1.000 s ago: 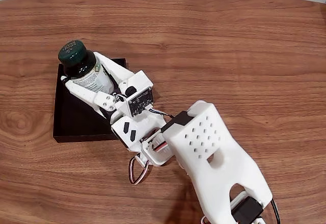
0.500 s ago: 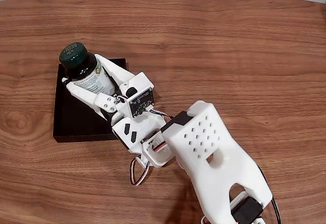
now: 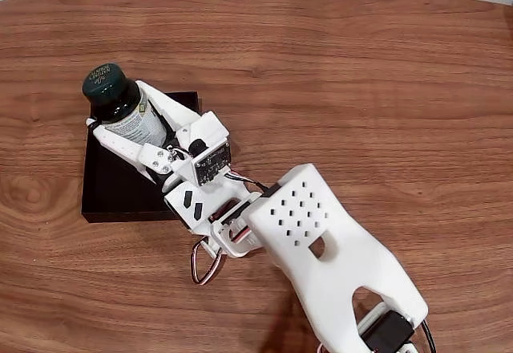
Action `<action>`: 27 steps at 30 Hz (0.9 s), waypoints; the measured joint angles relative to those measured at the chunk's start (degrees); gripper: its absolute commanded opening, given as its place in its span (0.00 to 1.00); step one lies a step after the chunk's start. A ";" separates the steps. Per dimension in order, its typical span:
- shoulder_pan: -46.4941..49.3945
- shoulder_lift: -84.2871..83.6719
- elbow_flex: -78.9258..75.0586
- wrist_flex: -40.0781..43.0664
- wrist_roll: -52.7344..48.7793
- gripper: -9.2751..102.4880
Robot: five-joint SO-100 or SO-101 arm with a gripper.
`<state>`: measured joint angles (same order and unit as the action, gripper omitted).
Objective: Pick up the pill bottle and place it in the black box.
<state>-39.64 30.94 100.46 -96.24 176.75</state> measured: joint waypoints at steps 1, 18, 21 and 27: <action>0.00 0.00 0.00 0.00 0.00 0.15; 2.29 1.58 8.70 -2.20 0.00 0.36; 3.08 2.72 11.25 -2.20 0.00 0.36; 3.78 4.39 13.80 -1.49 -0.09 0.37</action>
<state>-35.86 35.33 114.26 -97.73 176.66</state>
